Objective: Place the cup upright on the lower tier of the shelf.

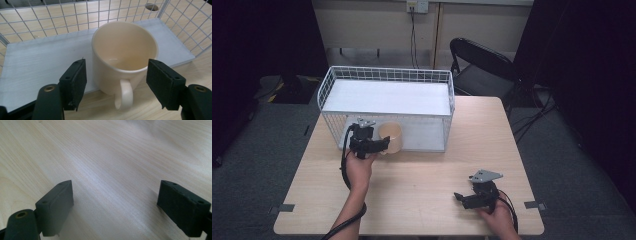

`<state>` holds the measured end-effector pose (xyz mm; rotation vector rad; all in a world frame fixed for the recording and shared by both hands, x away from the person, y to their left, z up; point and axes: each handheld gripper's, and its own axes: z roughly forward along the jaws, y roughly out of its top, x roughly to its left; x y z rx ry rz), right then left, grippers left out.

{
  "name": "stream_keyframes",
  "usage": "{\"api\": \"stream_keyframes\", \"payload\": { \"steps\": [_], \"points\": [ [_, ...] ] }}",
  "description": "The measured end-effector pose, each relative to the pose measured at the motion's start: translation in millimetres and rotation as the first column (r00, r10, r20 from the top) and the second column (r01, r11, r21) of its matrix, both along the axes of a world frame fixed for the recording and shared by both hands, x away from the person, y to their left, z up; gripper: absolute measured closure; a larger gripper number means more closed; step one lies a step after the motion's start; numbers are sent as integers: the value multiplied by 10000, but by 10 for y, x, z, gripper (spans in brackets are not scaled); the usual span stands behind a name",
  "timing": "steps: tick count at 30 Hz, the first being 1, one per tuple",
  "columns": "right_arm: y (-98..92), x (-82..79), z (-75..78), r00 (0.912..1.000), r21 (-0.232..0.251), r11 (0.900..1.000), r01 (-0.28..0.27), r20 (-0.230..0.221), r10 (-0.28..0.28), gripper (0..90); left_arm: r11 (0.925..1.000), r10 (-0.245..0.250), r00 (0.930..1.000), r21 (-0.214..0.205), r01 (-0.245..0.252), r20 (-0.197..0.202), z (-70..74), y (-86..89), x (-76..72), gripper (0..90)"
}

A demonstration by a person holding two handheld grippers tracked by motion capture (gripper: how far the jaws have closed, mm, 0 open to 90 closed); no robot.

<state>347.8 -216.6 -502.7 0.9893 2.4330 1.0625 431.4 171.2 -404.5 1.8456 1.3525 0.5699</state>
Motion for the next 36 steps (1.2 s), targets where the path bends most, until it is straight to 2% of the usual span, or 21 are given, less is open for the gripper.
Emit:
{"api": "stream_keyframes", "payload": {
  "steps": [7,13,20,27,36],
  "points": [
    [0,0,0,10000,3,10000,2,-3,-2,127,9998,-42,9999,215,45,-122,-64,-9,-2,323],
    [-1,0,1,10000,-16,10000,-3,-12,3,127,10000,-37,9997,18,37,-245,-111,-28,22,315],
    [0,0,1,10000,-12,10000,4,-6,-4,127,9999,-142,9995,-9,142,-265,-120,-94,45,331],
    [0,0,1,10000,-13,10000,4,-6,-4,127,10000,-83,9988,-30,82,-478,-192,-140,78,353],
    [0,0,1,10000,-13,10000,6,-4,-6,127,10000,87,9989,0,-87,-451,-222,-164,98,393]
  ]
}}
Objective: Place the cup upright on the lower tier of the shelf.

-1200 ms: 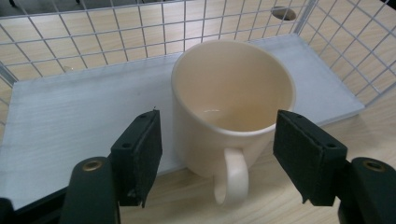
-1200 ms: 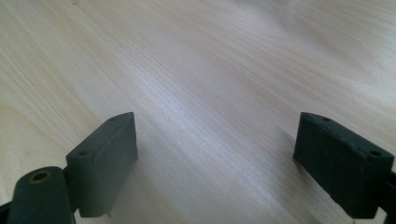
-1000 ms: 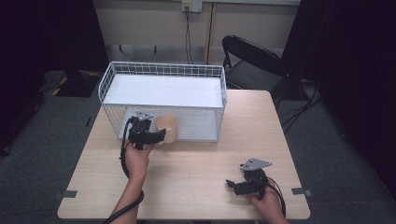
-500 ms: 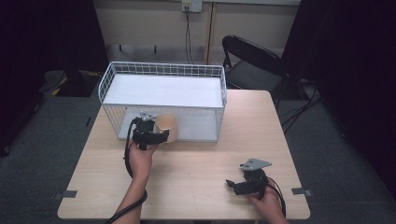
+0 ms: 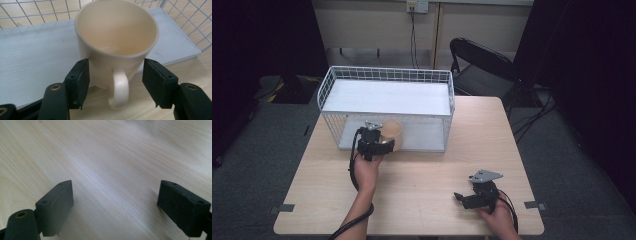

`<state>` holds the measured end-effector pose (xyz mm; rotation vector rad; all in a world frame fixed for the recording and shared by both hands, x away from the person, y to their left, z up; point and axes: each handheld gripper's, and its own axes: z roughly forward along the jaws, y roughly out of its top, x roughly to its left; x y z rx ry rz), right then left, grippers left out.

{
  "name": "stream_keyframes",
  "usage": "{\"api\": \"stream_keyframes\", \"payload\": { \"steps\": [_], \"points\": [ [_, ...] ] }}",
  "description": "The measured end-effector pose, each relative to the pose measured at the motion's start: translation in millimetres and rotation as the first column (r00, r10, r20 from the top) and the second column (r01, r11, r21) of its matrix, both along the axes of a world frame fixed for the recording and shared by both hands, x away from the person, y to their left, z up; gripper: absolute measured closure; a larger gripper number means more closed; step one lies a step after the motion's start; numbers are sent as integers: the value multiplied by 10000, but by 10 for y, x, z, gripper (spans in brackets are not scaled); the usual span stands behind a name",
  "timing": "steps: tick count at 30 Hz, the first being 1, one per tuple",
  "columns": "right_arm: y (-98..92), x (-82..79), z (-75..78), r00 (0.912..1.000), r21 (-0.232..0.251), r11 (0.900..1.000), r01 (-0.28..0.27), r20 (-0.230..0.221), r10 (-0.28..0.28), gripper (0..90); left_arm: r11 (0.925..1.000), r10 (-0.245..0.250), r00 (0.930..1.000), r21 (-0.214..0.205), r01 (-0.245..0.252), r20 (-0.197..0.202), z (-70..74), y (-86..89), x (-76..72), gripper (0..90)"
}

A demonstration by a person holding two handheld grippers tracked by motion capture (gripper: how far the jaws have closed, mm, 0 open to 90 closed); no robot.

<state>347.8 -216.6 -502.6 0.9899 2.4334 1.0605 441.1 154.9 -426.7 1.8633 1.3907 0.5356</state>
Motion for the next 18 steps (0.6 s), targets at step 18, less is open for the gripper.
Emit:
{"api": "stream_keyframes", "payload": {
  "steps": [18],
  "points": [
    [0,0,0,10000,-2,10000,-1,-2,1,127,9991,425,9988,-33,-424,225,-61,-23,52,568]
  ]
}}
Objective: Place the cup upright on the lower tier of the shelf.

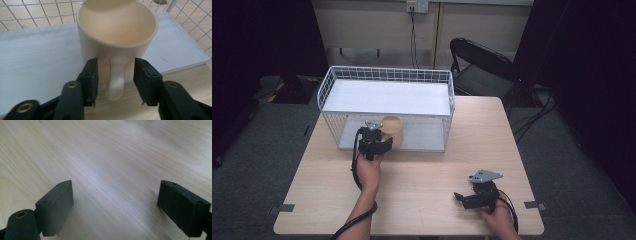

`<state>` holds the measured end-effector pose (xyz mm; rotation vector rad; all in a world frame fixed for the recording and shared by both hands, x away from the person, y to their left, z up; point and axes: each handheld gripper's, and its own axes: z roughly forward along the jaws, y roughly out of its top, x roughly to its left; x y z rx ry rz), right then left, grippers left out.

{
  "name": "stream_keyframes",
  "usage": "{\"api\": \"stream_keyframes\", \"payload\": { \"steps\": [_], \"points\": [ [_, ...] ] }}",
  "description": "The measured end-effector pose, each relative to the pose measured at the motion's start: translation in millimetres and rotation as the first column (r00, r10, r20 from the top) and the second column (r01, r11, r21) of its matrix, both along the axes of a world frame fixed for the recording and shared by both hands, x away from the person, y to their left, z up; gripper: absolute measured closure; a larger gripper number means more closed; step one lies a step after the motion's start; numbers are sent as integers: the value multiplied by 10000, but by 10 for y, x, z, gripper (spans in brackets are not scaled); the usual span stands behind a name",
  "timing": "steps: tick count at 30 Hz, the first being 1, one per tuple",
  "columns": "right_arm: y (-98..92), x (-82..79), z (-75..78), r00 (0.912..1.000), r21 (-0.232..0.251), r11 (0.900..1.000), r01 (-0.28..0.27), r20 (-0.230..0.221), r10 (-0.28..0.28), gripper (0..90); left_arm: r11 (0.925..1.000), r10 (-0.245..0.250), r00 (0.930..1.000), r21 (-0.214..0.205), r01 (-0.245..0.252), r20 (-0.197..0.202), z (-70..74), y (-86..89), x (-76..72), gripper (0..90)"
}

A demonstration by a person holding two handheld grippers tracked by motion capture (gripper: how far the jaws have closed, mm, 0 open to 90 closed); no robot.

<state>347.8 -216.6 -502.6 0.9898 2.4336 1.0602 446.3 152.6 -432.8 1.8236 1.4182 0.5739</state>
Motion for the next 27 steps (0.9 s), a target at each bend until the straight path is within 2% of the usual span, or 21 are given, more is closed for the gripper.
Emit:
{"api": "stream_keyframes", "payload": {
  "steps": [9,12,17,27],
  "points": [
    [0,0,0,10000,3,10000,0,0,0,127,9996,251,9995,-131,-249,204,-30,-36,29,657],
    [0,0,0,10000,1,10000,-1,2,1,127,9995,273,9995,-160,-270,182,-37,-37,34,650],
    [0,0,0,10000,2,10000,-1,3,1,127,9994,284,9995,-175,-282,144,-36,-9,23,574],
    [0,0,0,10000,0,10000,-1,3,1,127,9987,115,9999,-504,-118,-57,-36,81,-44,387]
  ]
}}
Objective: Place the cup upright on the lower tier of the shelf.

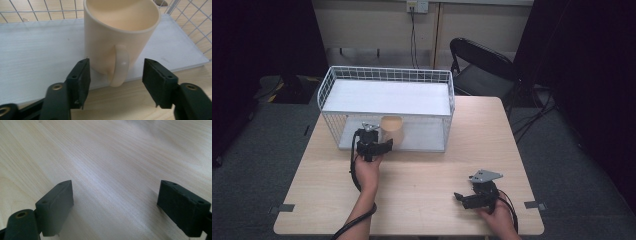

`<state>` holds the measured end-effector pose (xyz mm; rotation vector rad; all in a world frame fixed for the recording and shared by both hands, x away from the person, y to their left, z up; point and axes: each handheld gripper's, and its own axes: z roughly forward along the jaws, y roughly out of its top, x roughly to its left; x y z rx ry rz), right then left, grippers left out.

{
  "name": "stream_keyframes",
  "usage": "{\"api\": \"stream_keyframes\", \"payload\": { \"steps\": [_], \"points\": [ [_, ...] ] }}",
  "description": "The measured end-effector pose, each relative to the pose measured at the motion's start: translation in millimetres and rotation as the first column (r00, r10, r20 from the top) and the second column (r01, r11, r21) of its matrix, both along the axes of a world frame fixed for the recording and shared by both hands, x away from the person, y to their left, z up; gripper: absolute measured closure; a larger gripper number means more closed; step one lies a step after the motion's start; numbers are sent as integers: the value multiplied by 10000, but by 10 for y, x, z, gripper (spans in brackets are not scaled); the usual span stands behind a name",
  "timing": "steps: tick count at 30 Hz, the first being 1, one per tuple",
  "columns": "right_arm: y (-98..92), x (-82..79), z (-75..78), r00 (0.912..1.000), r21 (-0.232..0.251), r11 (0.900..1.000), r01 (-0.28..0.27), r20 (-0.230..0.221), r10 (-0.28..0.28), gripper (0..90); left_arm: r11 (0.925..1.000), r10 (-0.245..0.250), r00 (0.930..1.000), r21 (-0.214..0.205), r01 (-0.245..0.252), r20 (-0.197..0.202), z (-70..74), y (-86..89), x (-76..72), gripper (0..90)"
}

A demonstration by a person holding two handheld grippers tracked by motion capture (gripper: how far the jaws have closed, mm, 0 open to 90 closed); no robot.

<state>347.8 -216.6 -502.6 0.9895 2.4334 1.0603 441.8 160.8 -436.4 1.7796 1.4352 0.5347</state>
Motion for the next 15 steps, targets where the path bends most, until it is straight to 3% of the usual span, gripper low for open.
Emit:
{"api": "stream_keyframes", "payload": {
  "steps": [15],
  "points": [
    [0,0,0,10000,2,10000,3,-2,-3,127,9976,-688,9976,-48,688,-108,6,71,-125,212]
  ]
}}
